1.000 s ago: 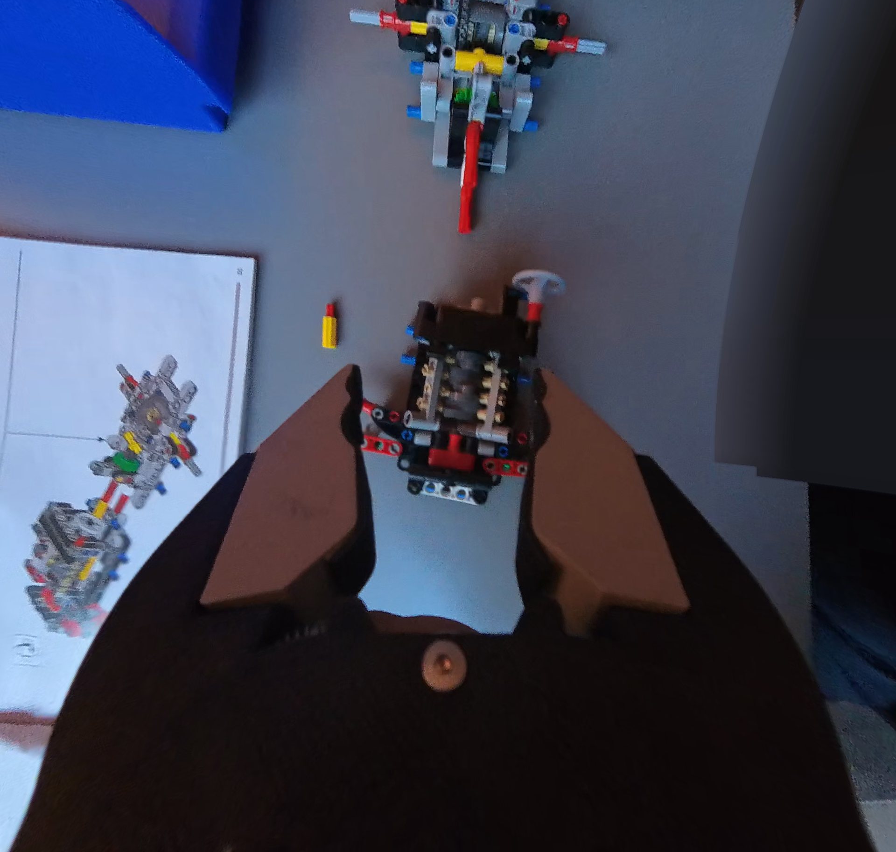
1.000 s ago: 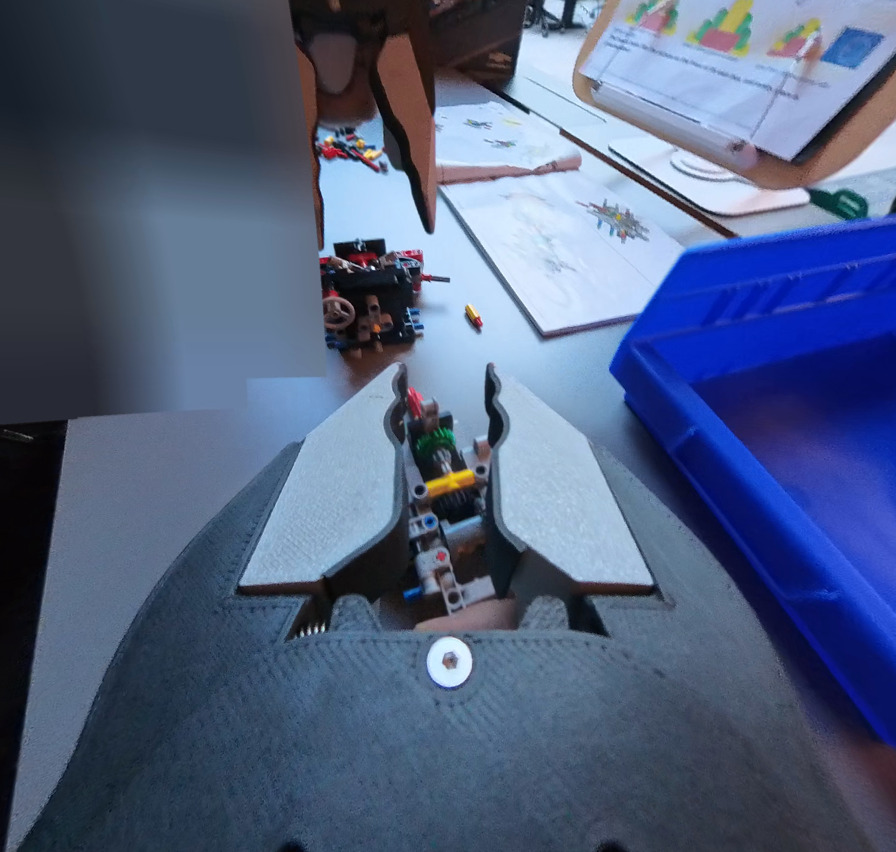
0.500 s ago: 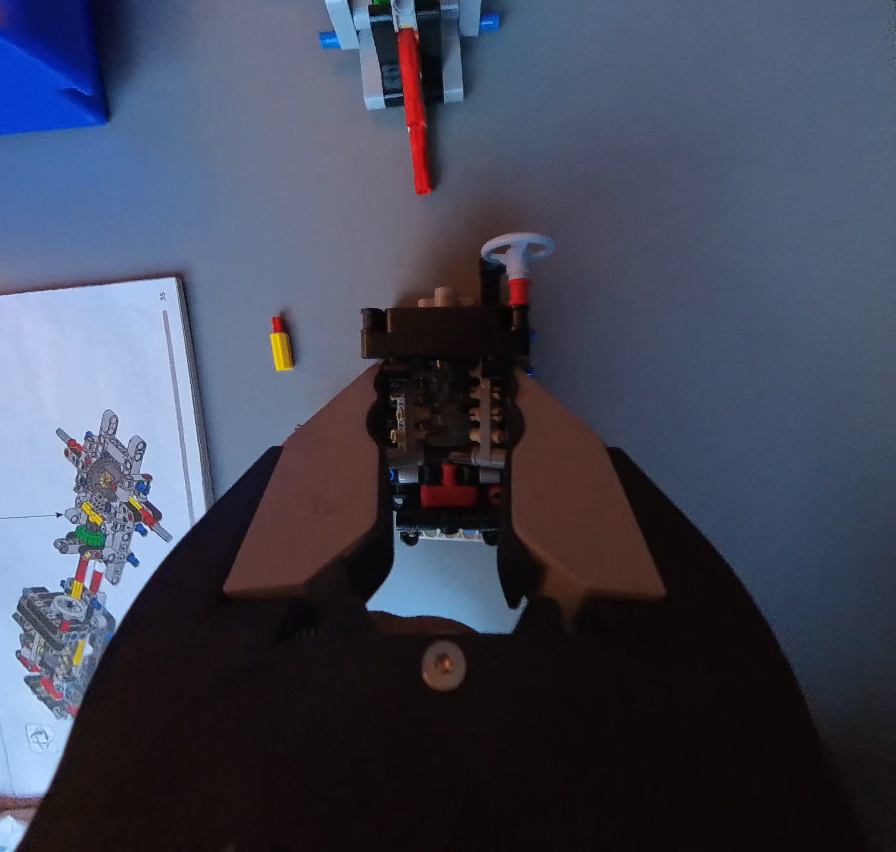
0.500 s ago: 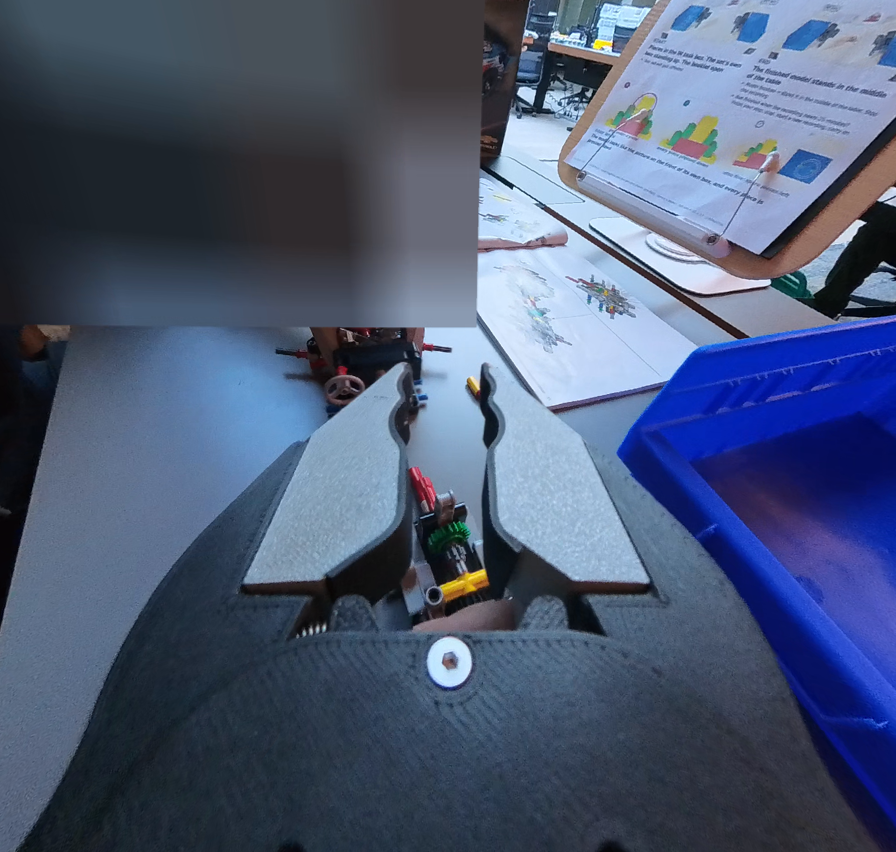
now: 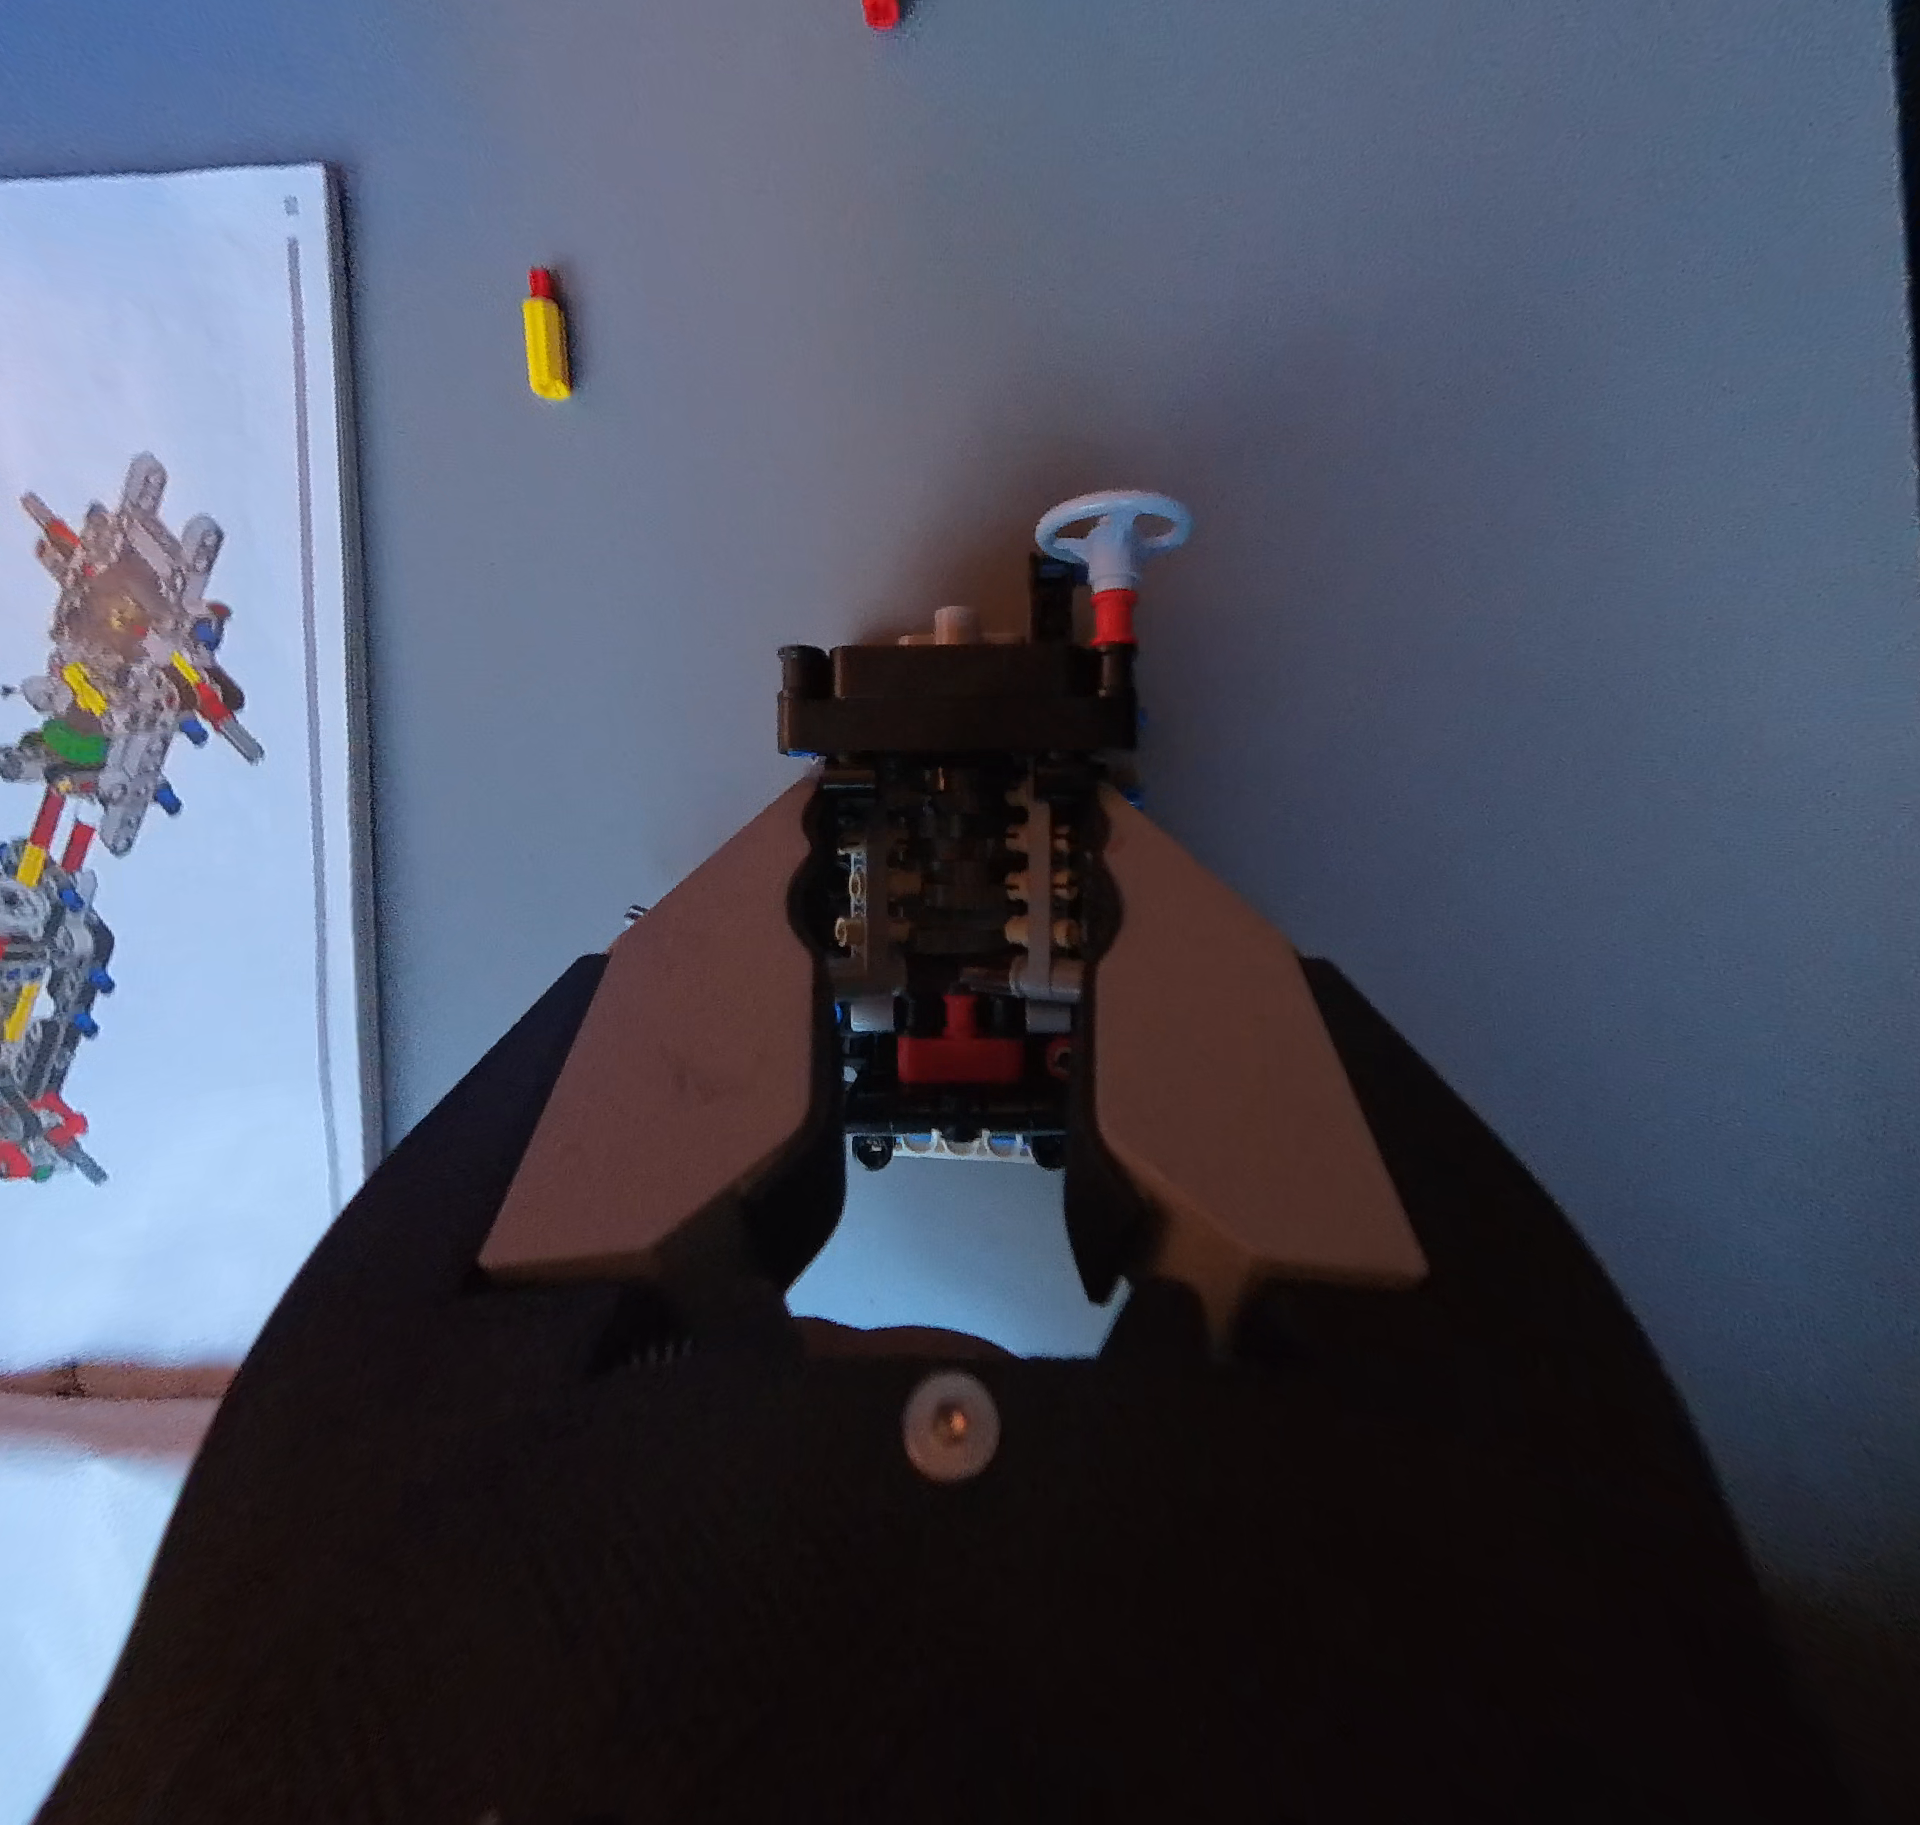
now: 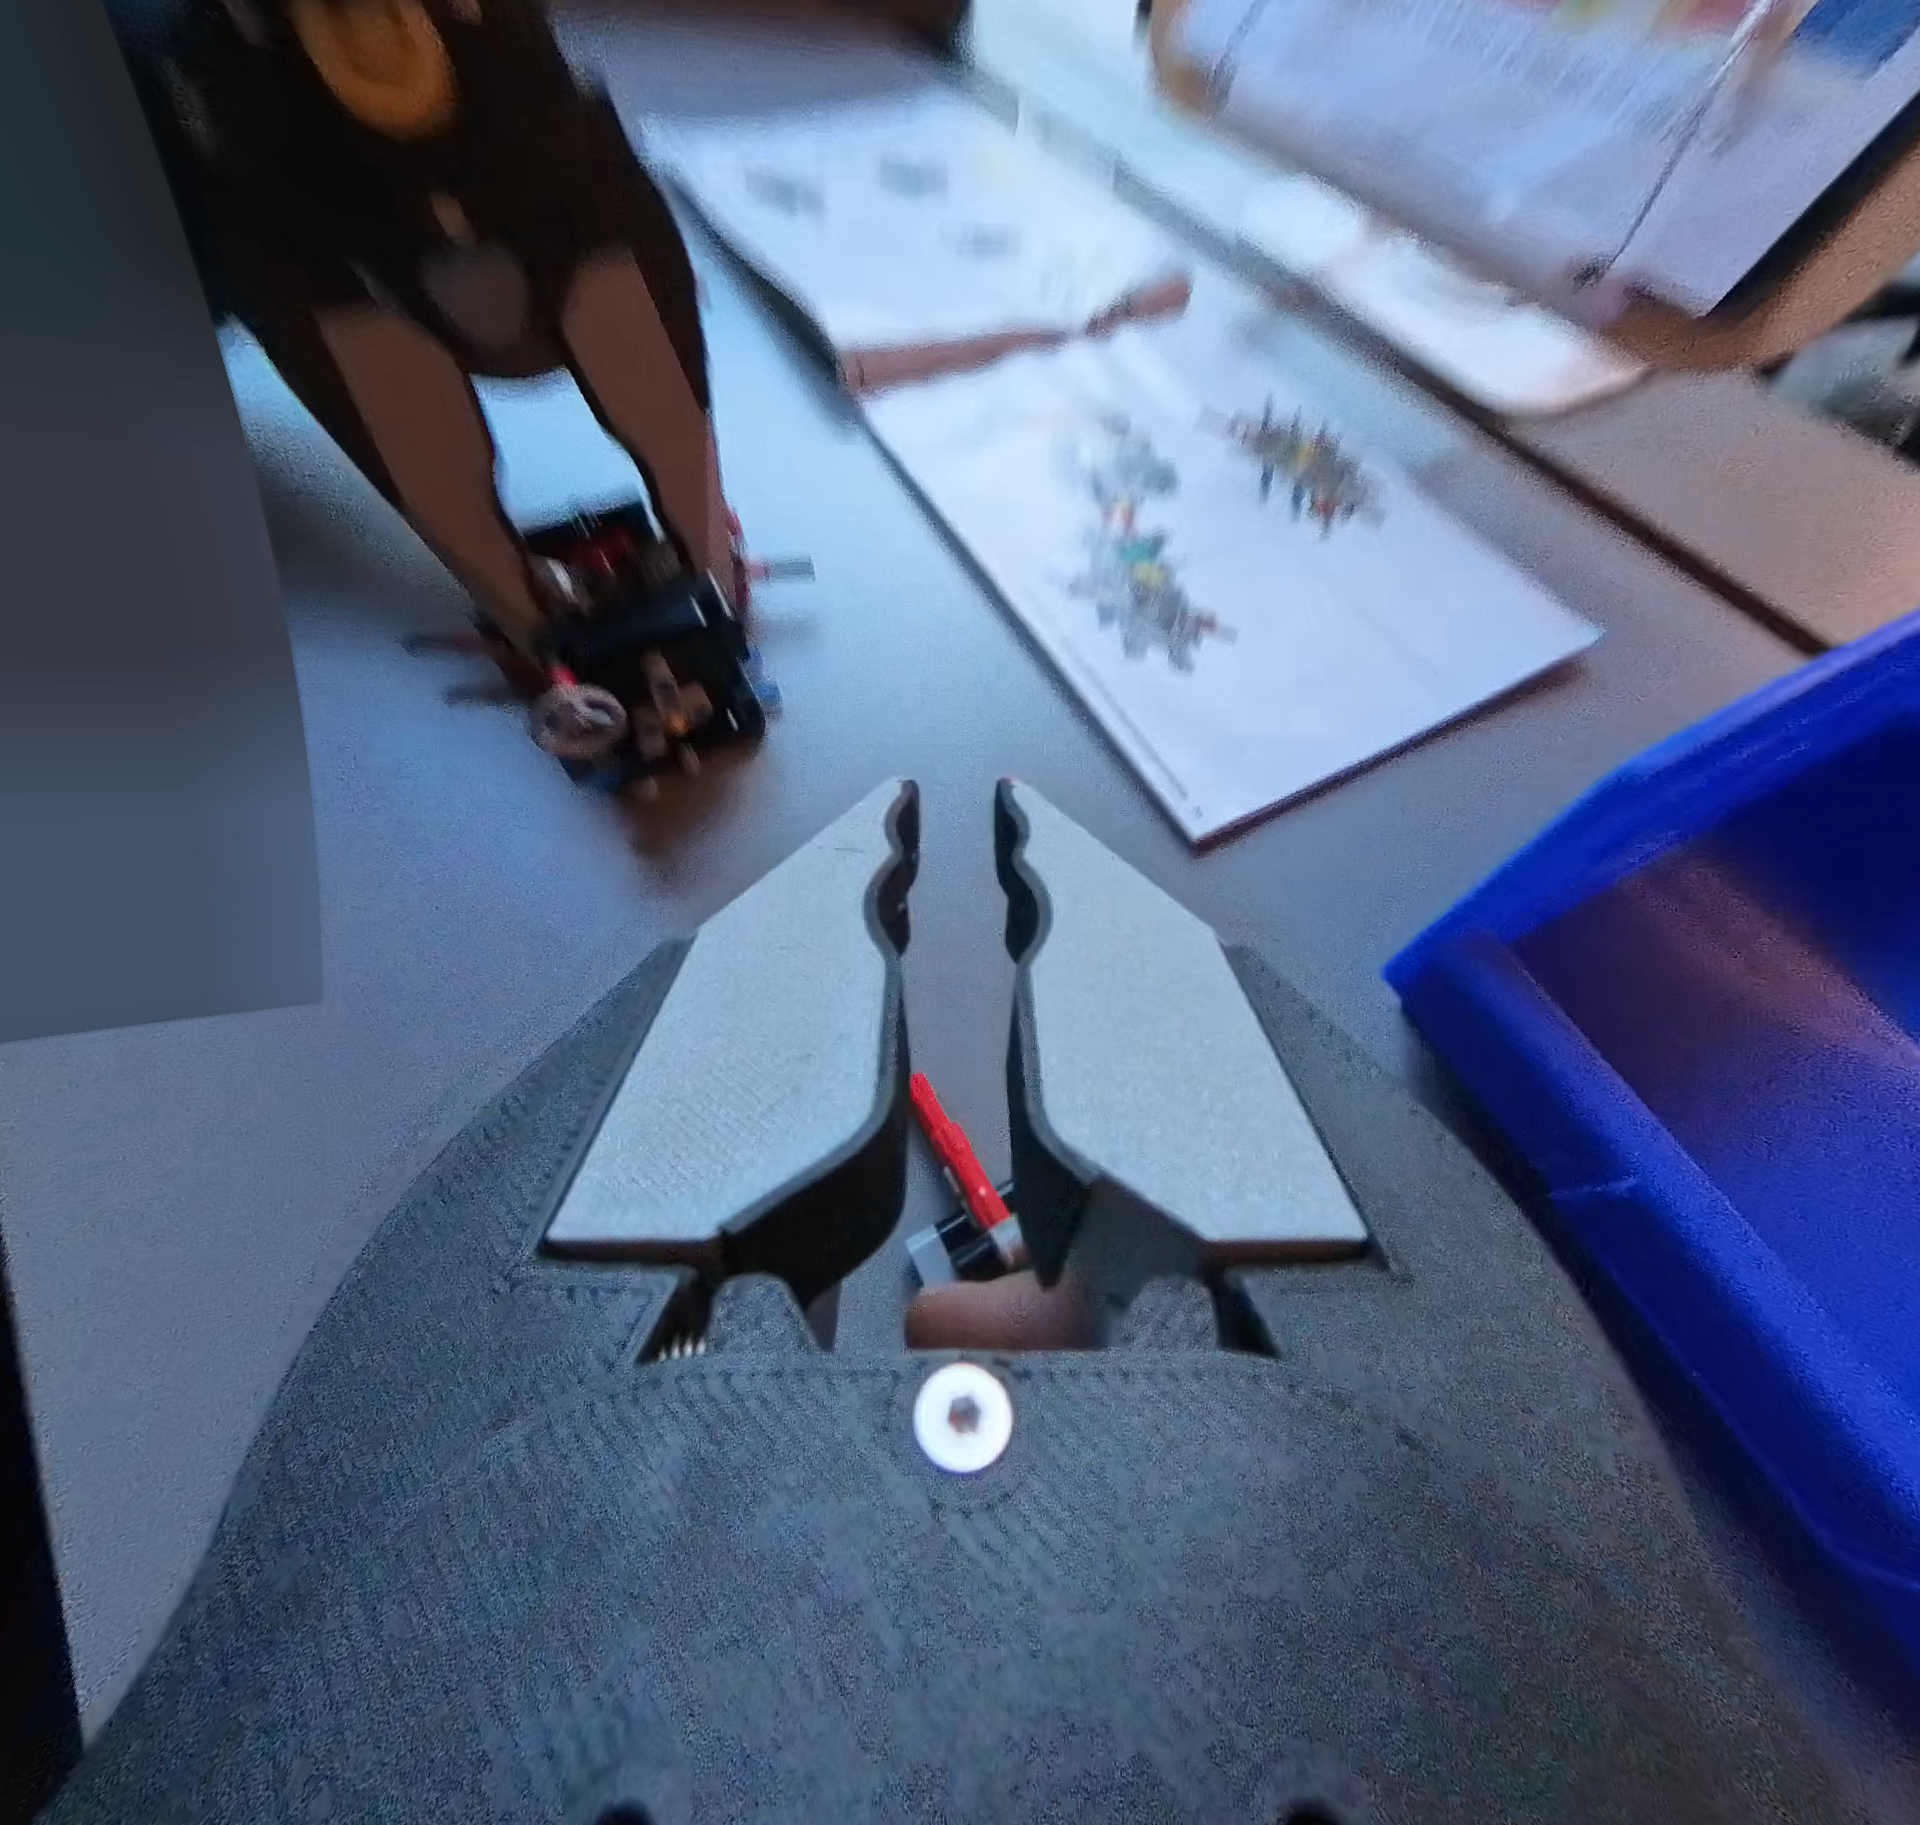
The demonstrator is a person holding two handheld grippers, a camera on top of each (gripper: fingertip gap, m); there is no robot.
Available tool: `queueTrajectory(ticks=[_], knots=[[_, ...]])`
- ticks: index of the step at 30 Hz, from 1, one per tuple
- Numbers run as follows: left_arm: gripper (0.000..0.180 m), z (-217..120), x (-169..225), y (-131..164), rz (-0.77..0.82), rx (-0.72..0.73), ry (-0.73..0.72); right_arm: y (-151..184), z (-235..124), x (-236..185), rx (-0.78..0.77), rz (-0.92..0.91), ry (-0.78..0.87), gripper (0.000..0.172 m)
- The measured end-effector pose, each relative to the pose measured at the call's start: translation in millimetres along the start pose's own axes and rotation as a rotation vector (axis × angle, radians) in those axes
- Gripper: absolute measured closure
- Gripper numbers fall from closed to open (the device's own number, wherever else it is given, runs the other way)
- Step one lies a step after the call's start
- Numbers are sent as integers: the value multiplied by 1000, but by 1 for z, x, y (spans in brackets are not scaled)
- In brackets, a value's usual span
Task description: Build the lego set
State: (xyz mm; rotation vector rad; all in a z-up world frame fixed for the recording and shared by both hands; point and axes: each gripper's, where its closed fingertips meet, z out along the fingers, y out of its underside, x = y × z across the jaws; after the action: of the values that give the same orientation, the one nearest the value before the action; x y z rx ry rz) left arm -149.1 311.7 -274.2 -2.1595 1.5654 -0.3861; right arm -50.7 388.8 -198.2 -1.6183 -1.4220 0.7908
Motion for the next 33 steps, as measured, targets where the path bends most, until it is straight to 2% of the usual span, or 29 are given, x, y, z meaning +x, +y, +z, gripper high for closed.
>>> queueTrajectory(ticks=[3, 6, 11, 14, 18, 21, 23, 26, 30, 33], knots=[[136, -8, 7, 13, 14, -3, 16, 19, 31, 4, -276, -142, 130, 160], [136, -15, 12, 25, 47, -17, 36, 28, 52, 2, -436, -196, 111, 156], [136, -21, 16, 36, 84, -33, 56, 38, 66, 21, -588, -253, 57, 146], [136, -22, 18, 37, 98, -38, 56, 48, 70, 17, -639, -264, -34, 146], [136, -22, 18, 37, 110, -35, 59, 60, 76, 19, -694, -286, -48, 148], [136, -22, 19, 37, 123, -21, 66, 61, 81, 17, -677, -293, -61, 156], [136, -22, 20, 37, 122, -14, 73, 62, 81, 15, -679, -310, -68, 171], [136, -21, 20, 37, 115, -16, 80, 59, 84, 3, -622, -322, -84, 172], [134, -22, 21, 37, 127, -47, 65, 39, 83, -19, -471, -282, -106, 172], [129, -32, 24, 28, 106, 18, 101, 17, 75, -40, -343, -234, -160, 172]])
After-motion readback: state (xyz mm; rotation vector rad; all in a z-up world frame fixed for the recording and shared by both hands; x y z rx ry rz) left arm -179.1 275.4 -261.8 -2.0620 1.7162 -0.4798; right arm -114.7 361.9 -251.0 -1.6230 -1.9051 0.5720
